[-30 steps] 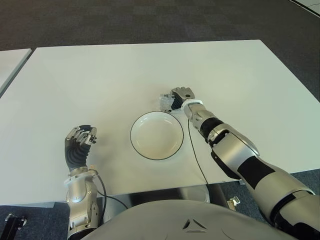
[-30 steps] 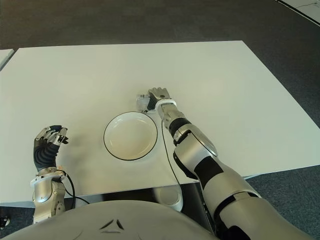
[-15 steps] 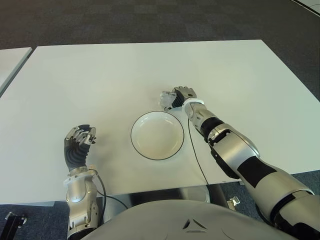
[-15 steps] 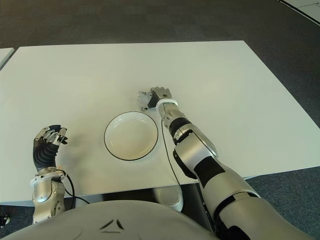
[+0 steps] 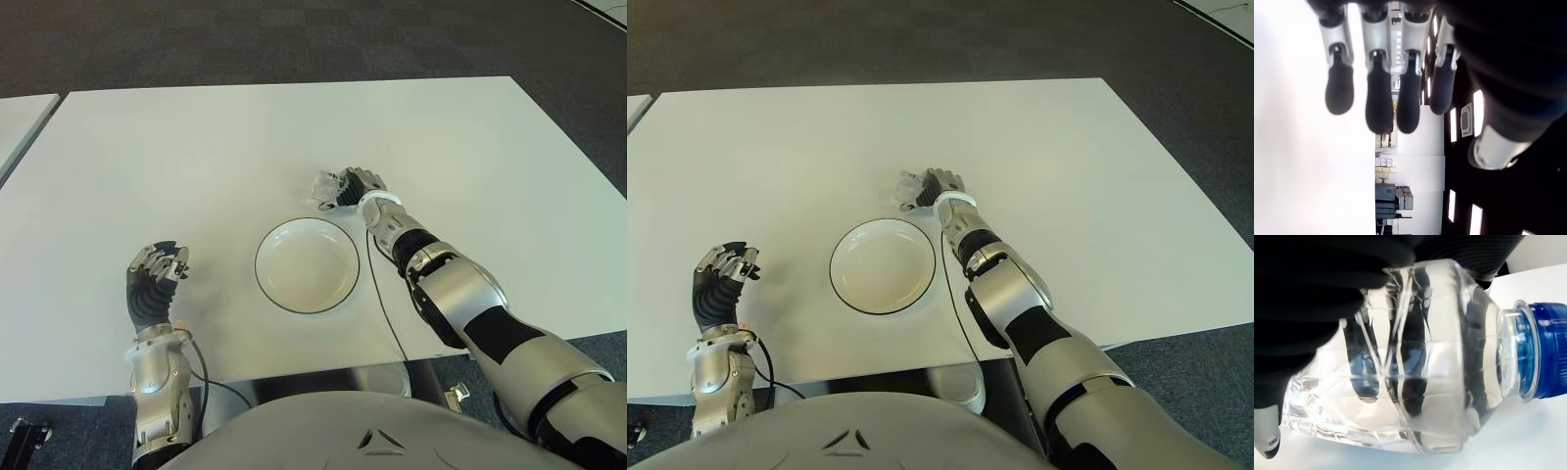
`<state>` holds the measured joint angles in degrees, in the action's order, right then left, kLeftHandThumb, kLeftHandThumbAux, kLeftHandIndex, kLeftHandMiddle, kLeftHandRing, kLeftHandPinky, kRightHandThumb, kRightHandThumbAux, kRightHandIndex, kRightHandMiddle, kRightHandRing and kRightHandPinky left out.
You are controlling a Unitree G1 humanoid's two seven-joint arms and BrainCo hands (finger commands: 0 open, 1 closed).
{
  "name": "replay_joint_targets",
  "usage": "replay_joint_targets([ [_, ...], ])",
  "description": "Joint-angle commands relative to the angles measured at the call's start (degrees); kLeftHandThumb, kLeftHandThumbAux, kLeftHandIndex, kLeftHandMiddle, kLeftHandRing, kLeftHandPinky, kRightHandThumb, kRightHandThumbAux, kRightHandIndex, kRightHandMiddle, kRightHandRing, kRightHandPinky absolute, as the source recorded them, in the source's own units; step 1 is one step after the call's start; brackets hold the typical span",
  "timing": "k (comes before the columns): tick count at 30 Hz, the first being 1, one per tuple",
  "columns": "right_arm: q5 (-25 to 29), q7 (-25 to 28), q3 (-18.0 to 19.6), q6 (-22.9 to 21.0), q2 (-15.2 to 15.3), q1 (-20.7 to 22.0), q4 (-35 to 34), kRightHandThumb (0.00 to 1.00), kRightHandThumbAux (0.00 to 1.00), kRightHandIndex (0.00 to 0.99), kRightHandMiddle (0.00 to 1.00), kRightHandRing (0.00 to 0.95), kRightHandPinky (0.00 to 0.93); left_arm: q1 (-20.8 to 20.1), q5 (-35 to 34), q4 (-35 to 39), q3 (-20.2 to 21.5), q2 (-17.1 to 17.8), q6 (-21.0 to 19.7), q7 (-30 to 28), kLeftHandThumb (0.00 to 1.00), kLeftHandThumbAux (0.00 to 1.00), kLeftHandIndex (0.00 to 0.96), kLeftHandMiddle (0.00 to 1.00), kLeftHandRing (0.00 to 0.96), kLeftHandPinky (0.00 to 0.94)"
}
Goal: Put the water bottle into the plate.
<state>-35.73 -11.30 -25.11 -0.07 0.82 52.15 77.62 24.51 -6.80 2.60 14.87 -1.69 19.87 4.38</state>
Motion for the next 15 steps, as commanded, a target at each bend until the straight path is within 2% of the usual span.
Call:
replay_joint_targets([
  [1, 1.8, 2.7, 1.4, -1.1, -2.1, -1.1, 1.2, 0.747, 0.713, 0.429, 0.781, 0.866, 0.867, -0.8, -0.5, -0.8, -0.1, 0.0, -0.3, -0.6, 0.834, 0.677, 0.405, 0.499, 0.631, 0.642],
  [6, 1.7, 2.0, 1.9, -0.1, -1.7, 0.5, 1.0, 0.710, 0.724, 0.436, 0.872, 0.874, 0.872, -1.5, -0.4, -1.7, 0.1, 0.1, 0.4, -0.7, 0.834, 0.677, 0.402, 0.503, 0.637, 0.652],
  [15, 1.1, 1.6, 1.7, 2.5, -0.7, 5.3, 0.6, 0.703, 0.725, 0.438, 0.895, 0.876, 0.873, -2.5, 0.3, -3.2, 0.1, 0.2, 1.4, -0.2, 0.833, 0.678, 0.398, 0.508, 0.646, 0.654],
])
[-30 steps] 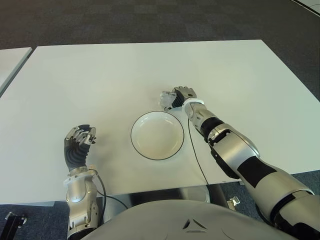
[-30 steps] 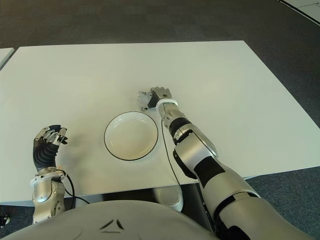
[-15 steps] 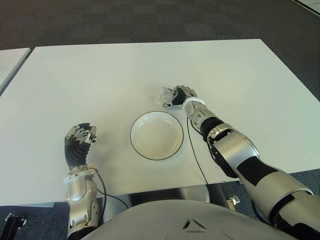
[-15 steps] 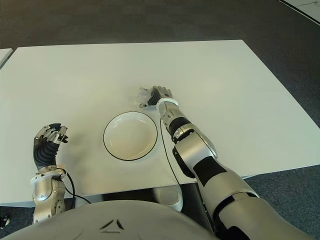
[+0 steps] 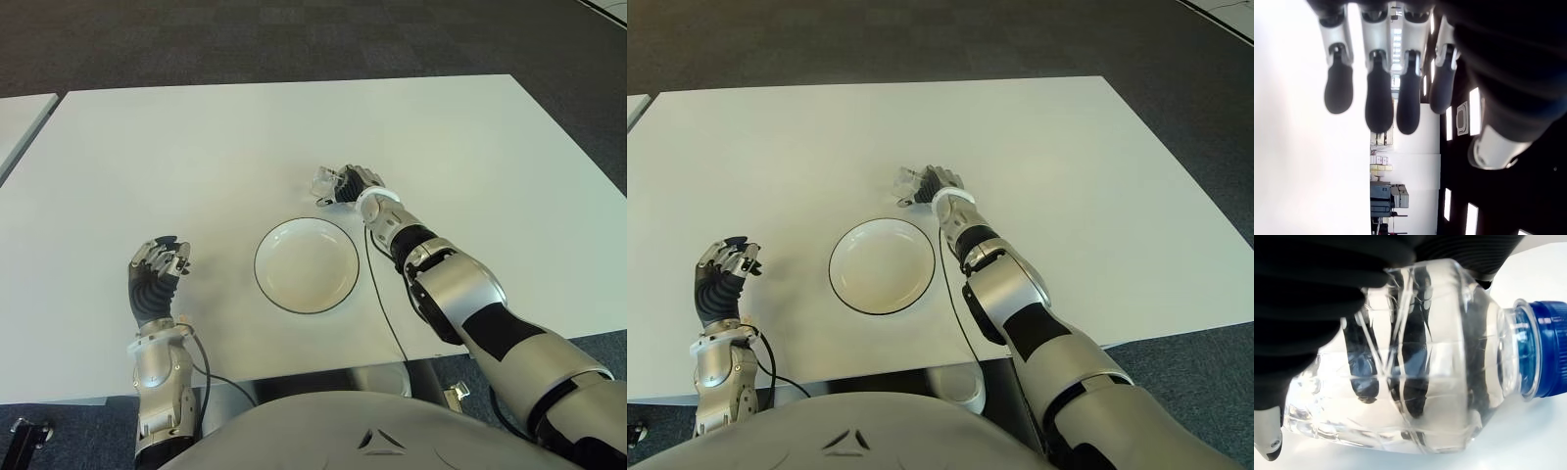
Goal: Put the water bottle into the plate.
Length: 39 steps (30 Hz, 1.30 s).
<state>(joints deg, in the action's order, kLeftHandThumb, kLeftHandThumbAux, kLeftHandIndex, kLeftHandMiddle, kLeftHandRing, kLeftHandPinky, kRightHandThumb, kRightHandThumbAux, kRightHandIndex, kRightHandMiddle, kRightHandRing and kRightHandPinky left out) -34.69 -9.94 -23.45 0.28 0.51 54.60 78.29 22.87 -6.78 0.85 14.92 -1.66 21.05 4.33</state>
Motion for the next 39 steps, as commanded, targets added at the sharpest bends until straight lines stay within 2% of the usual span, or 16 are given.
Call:
replay_joint_targets([
  [1, -0.2, -0.2, -0.3, 2.9, -0.1, 3.4, -0.2, 0.703, 0.725, 0.438, 0.896, 0.876, 0.873, -0.9, 0.2, -1.4, 0.1, 0.1, 0.0, -0.1, 0.833, 0.678, 0.397, 0.508, 0.646, 0.652],
  [12, -0.7, -1.4, -0.7, 11.0, 1.8, 7.3, -2.1, 0.706, 0.724, 0.439, 0.907, 0.881, 0.882, -2.2, 0.1, -3.0, 0.2, 0.2, 0.4, -0.1, 0.833, 0.678, 0.398, 0.504, 0.641, 0.647],
  [25, 0.0, -0.4, -0.9, 22.3, 3.2, 6.6, -6.2, 0.709, 0.724, 0.439, 0.910, 0.889, 0.888, -3.7, 1.5, -5.1, 0.3, 0.4, 1.2, 0.8, 0.834, 0.677, 0.400, 0.503, 0.645, 0.650],
  [30, -1.1, 0.0, -2.9, 31.1, 6.3, 2.0, -15.1, 0.708, 0.724, 0.439, 0.914, 0.888, 0.885, -4.4, 2.1, -5.7, 0.3, 0.3, 0.7, 1.3, 0.834, 0.678, 0.398, 0.501, 0.635, 0.632],
  [34, -0.5, 3.2, -3.9, 35.7, 8.8, -2.5, -22.9, 0.708, 0.724, 0.439, 0.915, 0.888, 0.884, -4.6, 2.9, -6.1, 0.1, 0.2, 0.7, 1.7, 0.834, 0.678, 0.400, 0.498, 0.633, 0.632],
  [39, -0.1, 6.3, -4.6, 39.7, 10.7, -6.1, -27.8, 0.707, 0.724, 0.439, 0.915, 0.886, 0.882, -4.9, 3.0, -6.8, -0.2, 0.2, 1.3, 1.6, 0.835, 0.677, 0.405, 0.494, 0.634, 0.641],
])
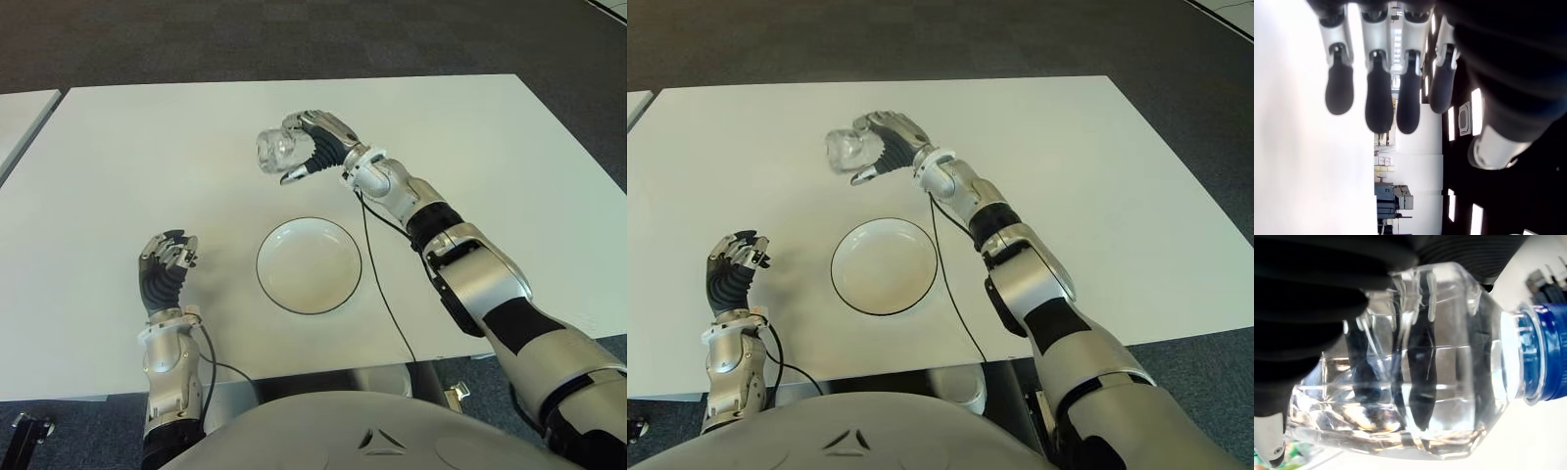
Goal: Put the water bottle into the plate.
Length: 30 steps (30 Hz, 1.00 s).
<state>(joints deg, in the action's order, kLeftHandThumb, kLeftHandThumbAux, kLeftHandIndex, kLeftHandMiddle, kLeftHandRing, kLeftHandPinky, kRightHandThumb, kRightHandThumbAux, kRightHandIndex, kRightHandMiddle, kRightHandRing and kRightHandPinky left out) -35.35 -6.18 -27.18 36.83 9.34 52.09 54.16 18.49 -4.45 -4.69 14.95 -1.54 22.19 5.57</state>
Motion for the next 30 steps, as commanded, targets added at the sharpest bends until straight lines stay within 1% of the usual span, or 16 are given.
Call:
replay_joint_targets([
  [1, 0.6, 3.2, -1.2, 4.2, 2.2, -4.6, -4.7, 0.707, 0.724, 0.439, 0.915, 0.886, 0.882, -0.6, 0.7, -1.4, -0.2, 0.0, 0.3, 0.4, 0.835, 0.677, 0.407, 0.493, 0.635, 0.643],
  [5, 0.5, 6.4, -2.5, 7.4, 4.0, -7.8, -9.2, 0.708, 0.723, 0.439, 0.914, 0.887, 0.877, -1.0, 0.9, -2.2, -0.2, -0.1, 0.5, 0.7, 0.835, 0.676, 0.409, 0.493, 0.636, 0.641],
  [10, 0.0, 10.1, -3.9, 9.6, 6.1, -11.4, -14.0, 0.708, 0.723, 0.439, 0.916, 0.889, 0.885, -1.4, 0.7, -3.4, -0.2, 0.0, 1.9, 0.4, 0.834, 0.677, 0.404, 0.499, 0.643, 0.660],
  [14, -0.5, 13.0, -5.4, 11.6, 7.4, -13.2, -14.4, 0.708, 0.724, 0.439, 0.912, 0.885, 0.878, -1.7, 0.6, -4.1, -0.1, -0.1, 2.5, 0.4, 0.834, 0.678, 0.402, 0.501, 0.643, 0.652],
  [18, 0.3, 16.5, -6.2, 13.0, 8.2, -13.1, -14.0, 0.708, 0.724, 0.439, 0.909, 0.884, 0.883, -1.8, 0.4, -4.1, 0.0, -0.2, 2.2, 0.5, 0.834, 0.678, 0.399, 0.502, 0.640, 0.640],
  [21, 1.3, 22.9, -7.7, 13.3, 9.6, -13.0, -14.7, 0.708, 0.725, 0.439, 0.901, 0.875, 0.869, -1.9, 0.4, -4.3, 0.2, -0.2, 2.1, 0.8, 0.833, 0.679, 0.397, 0.504, 0.638, 0.636],
  [24, 2.3, 27.8, -8.4, 12.6, 10.4, -13.3, -16.1, 0.707, 0.725, 0.439, 0.894, 0.868, 0.863, -1.9, 0.6, -4.4, 0.2, -0.2, 2.2, 1.0, 0.833, 0.679, 0.396, 0.504, 0.637, 0.635],
  [27, 3.3, 34.9, -9.6, 10.7, 11.2, -13.0, -17.6, 0.707, 0.726, 0.439, 0.888, 0.862, 0.857, -1.8, 0.8, -4.3, 0.1, -0.1, 2.4, 1.0, 0.833, 0.680, 0.395, 0.505, 0.637, 0.636],
  [30, 4.1, 41.2, -10.3, 7.6, 11.6, -13.0, -19.6, 0.707, 0.726, 0.439, 0.883, 0.854, 0.852, -1.6, 0.7, -4.1, 0.0, -0.1, 2.4, 0.8, 0.832, 0.680, 0.393, 0.506, 0.638, 0.637],
])
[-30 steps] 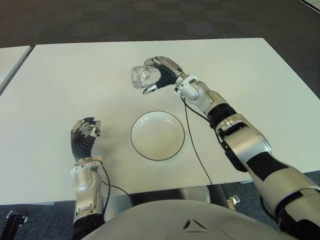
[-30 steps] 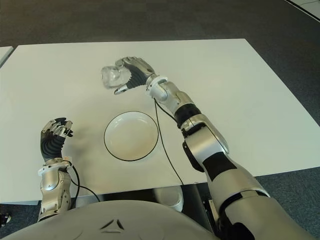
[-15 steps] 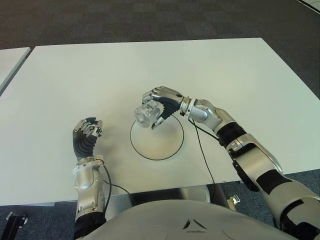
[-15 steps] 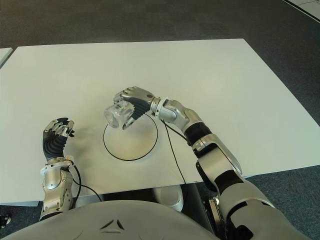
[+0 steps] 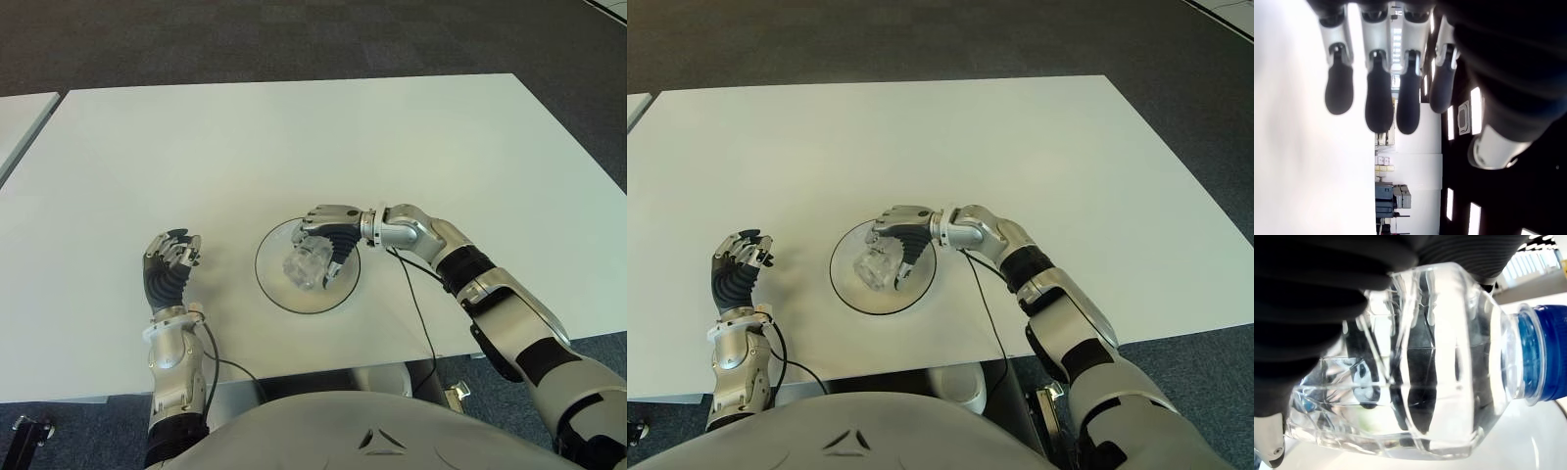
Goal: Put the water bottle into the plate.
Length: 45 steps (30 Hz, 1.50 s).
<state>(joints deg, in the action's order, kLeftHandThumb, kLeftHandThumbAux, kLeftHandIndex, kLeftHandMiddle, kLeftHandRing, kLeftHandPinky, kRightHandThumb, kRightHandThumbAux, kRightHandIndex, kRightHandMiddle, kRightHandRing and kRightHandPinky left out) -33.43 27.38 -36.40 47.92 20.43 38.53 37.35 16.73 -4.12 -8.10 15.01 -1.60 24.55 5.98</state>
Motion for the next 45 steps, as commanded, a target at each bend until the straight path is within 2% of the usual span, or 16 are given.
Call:
replay_joint_targets([
  [1, 2.5, 9.4, -1.2, -4.2, 0.6, 0.6, -3.2, 0.707, 0.725, 0.439, 0.881, 0.852, 0.848, 0.2, 0.3, -0.6, -0.1, 0.0, 0.0, 0.3, 0.833, 0.679, 0.394, 0.505, 0.638, 0.637],
  [6, 3.2, 15.8, -1.4, -7.9, 0.9, 0.7, -5.3, 0.707, 0.724, 0.440, 0.849, 0.827, 0.808, 0.3, -0.2, -0.3, -0.1, 0.0, -0.3, 0.0, 0.833, 0.679, 0.397, 0.500, 0.634, 0.635],
  [11, 3.3, 18.1, -1.4, -7.7, 1.3, 0.8, -7.1, 0.703, 0.723, 0.439, 0.825, 0.806, 0.769, 0.4, -0.3, -0.4, -0.1, 0.1, 0.0, -0.1, 0.833, 0.679, 0.397, 0.500, 0.636, 0.644],
  [14, 4.1, 18.6, -1.4, -5.8, 1.1, 1.0, -7.0, 0.695, 0.723, 0.432, 0.742, 0.723, 0.670, 0.3, -0.3, -0.5, 0.0, 0.1, 0.2, -0.1, 0.833, 0.679, 0.398, 0.499, 0.636, 0.639],
  [17, 4.3, 18.5, -1.3, -4.7, 1.0, 0.8, -6.6, 0.688, 0.721, 0.426, 0.607, 0.587, 0.541, 0.3, -0.3, -0.5, 0.0, 0.1, 0.3, 0.0, 0.833, 0.679, 0.396, 0.502, 0.637, 0.640],
  [19, 4.1, 18.0, -1.4, -4.1, 0.8, 0.7, -6.3, 0.685, 0.721, 0.424, 0.557, 0.535, 0.495, 0.3, -0.3, -0.6, 0.1, 0.2, 0.3, 0.0, 0.833, 0.679, 0.395, 0.503, 0.637, 0.641],
  [20, 3.9, 17.7, -1.4, -3.8, 0.8, 0.6, -6.1, 0.542, 0.672, 0.354, 0.449, 0.436, 0.418, 0.3, -0.3, -0.6, 0.1, 0.2, 0.2, 0.1, 0.833, 0.680, 0.394, 0.503, 0.637, 0.642],
  [21, 3.4, 17.1, -1.5, -3.2, 0.9, 0.5, -6.0, 0.445, 0.642, 0.308, 0.379, 0.372, 0.368, 0.3, -0.1, -0.6, 0.1, 0.2, 0.2, 0.2, 0.833, 0.680, 0.394, 0.504, 0.638, 0.643],
  [22, 3.0, 16.6, -1.5, -2.8, 0.9, 0.5, -5.8, 0.361, 0.601, 0.209, 0.263, 0.259, 0.270, 0.3, -0.1, -0.6, 0.1, 0.2, 0.1, 0.3, 0.833, 0.680, 0.393, 0.505, 0.639, 0.644],
  [23, 2.5, 16.2, -1.7, -2.3, 0.9, 0.5, -5.7, 0.331, 0.586, 0.174, 0.222, 0.219, 0.234, 0.2, 0.0, -0.6, 0.2, 0.2, 0.0, 0.3, 0.833, 0.680, 0.393, 0.505, 0.640, 0.645],
  [25, 1.7, 15.5, -1.9, -1.4, 1.0, 0.7, -5.4, 0.249, 0.529, 0.071, 0.090, 0.089, 0.103, 0.2, 0.1, -0.6, 0.2, 0.2, -0.1, 0.4, 0.833, 0.679, 0.394, 0.505, 0.641, 0.647],
  [27, 0.7, 14.4, -2.2, -0.1, 1.1, 0.9, -5.1, 0.215, 0.482, 0.036, 0.046, 0.045, 0.052, 0.2, 0.2, -0.6, 0.2, 0.3, -0.3, 0.5, 0.833, 0.679, 0.395, 0.505, 0.644, 0.650],
  [31, -0.6, 12.2, -2.3, 2.0, 1.3, 1.0, -4.8, 0.178, 0.386, 0.007, 0.009, 0.009, 0.010, 0.1, 0.3, -0.7, 0.2, 0.3, -0.6, 0.6, 0.834, 0.679, 0.395, 0.506, 0.647, 0.647],
  [37, -2.0, 7.7, -1.8, 4.7, 1.4, 0.7, -4.3, 0.154, 0.258, 0.000, 0.000, 0.000, 0.001, -0.1, -0.3, -0.9, 0.2, 0.4, -0.3, 0.0, 0.834, 0.679, 0.396, 0.505, 0.646, 0.642],
  [45, -4.7, 1.8, -1.6, 7.0, 1.6, 1.1, -4.1, 0.181, 0.194, 0.000, 0.000, 0.000, 0.000, -0.3, -0.4, -1.4, 0.2, 0.5, 0.3, -0.2, 0.833, 0.680, 0.392, 0.508, 0.649, 0.652],
])
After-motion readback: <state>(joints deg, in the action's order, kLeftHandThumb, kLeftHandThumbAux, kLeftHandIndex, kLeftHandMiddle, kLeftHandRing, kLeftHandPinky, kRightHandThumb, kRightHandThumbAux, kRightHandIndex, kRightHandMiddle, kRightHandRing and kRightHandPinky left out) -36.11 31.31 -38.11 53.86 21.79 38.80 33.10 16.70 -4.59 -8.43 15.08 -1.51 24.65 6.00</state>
